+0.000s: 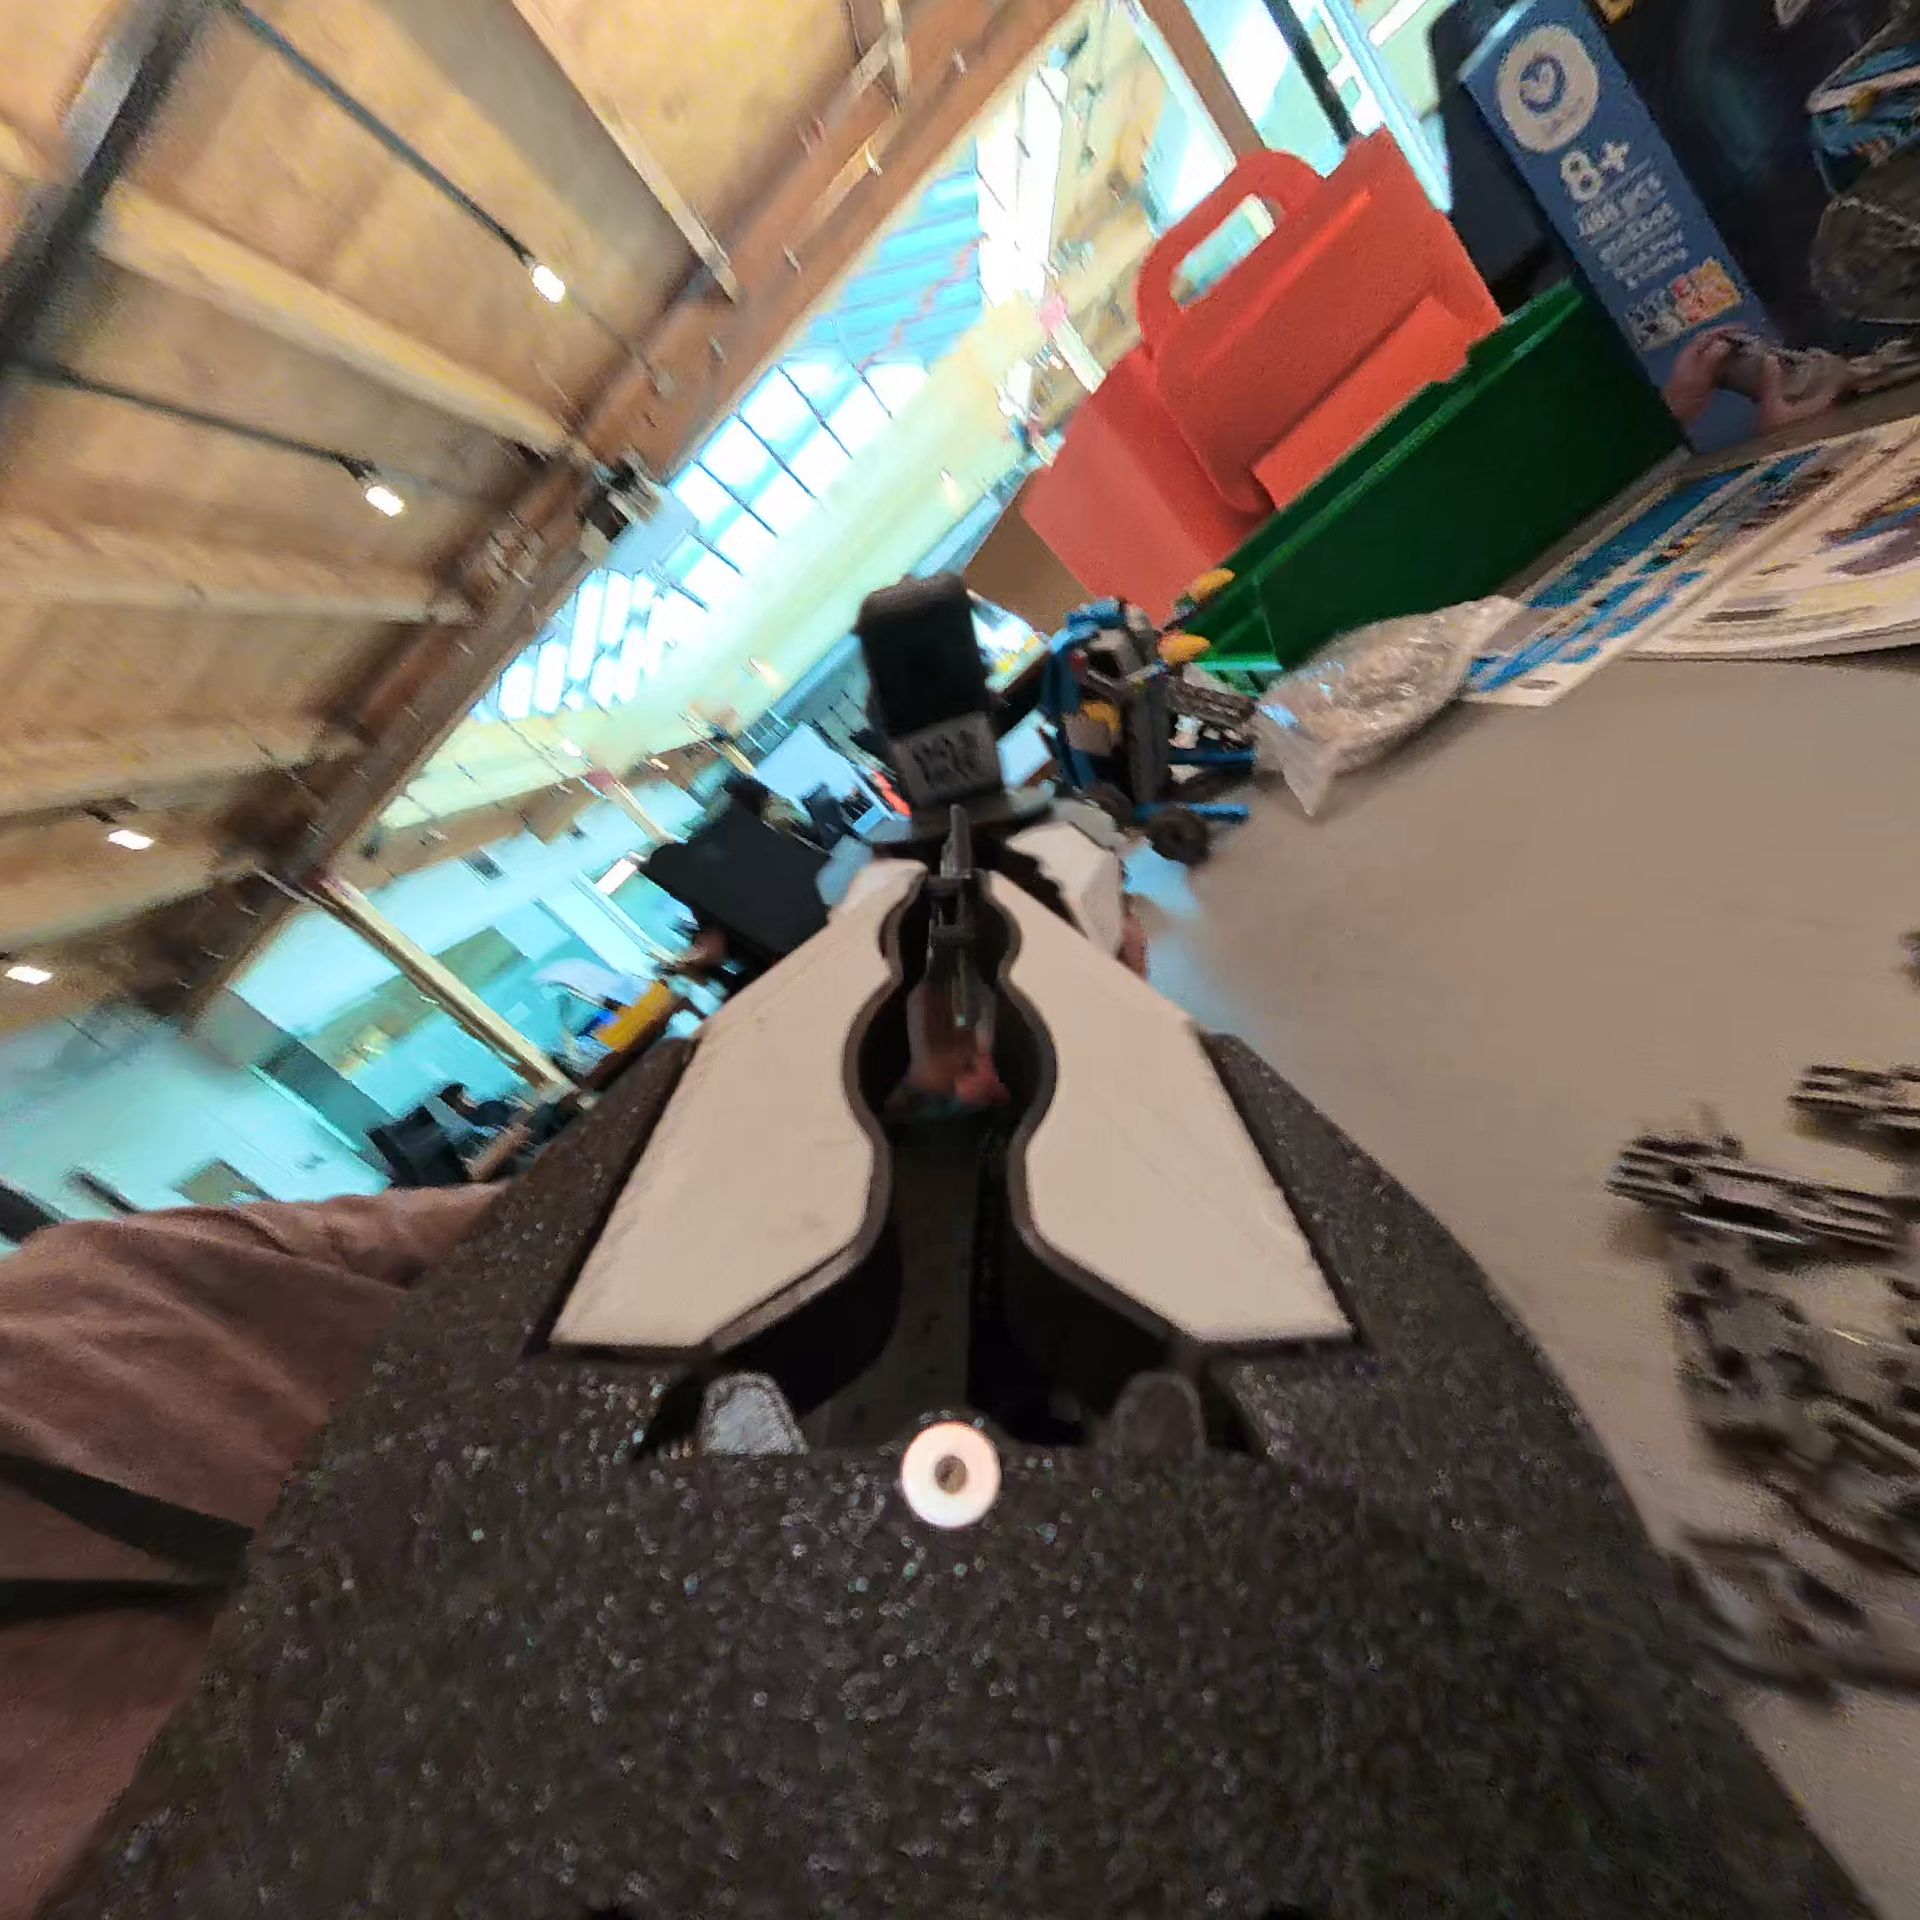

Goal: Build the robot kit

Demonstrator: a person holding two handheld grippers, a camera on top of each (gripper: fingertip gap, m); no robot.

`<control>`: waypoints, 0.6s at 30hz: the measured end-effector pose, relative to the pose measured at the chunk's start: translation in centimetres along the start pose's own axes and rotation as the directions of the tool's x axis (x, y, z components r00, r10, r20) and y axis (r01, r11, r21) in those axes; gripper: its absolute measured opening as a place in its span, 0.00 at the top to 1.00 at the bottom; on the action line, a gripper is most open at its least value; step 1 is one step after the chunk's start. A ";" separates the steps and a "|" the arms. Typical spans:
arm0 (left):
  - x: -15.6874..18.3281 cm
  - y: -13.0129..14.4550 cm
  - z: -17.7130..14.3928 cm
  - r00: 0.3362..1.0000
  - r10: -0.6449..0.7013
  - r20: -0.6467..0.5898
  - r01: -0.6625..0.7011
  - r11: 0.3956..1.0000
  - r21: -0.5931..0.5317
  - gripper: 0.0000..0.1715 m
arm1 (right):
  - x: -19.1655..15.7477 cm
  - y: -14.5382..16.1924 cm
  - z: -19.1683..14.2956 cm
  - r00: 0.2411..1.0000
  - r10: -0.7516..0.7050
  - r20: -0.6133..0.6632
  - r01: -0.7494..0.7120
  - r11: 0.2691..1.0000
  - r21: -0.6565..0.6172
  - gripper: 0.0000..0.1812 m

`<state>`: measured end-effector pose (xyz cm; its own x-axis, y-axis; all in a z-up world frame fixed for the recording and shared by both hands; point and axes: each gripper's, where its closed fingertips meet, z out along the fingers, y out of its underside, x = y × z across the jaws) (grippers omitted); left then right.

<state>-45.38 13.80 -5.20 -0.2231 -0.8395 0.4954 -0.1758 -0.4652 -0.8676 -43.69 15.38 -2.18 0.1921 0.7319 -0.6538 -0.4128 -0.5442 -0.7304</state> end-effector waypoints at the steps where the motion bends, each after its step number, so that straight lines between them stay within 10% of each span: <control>1: 0.4 -0.3 0.4 0.999 -0.039 -0.039 0.040 0.998 0.038 0.71 | -0.6 -0.1 0.3 0.999 0.024 0.043 -0.025 0.999 0.029 0.96; 18: 1.0 -2.9 1.6 0.996 -0.089 -0.033 0.094 0.944 0.315 0.99 | -1.1 -0.8 1.9 1.000 -0.018 0.000 0.018 0.950 0.313 0.96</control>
<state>-43.58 13.84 -2.21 -0.2380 -0.7854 0.5714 0.1152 -0.6070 -0.7863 -45.27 15.81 -0.46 0.1999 0.7416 -0.6404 -0.6670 -0.3758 -0.6434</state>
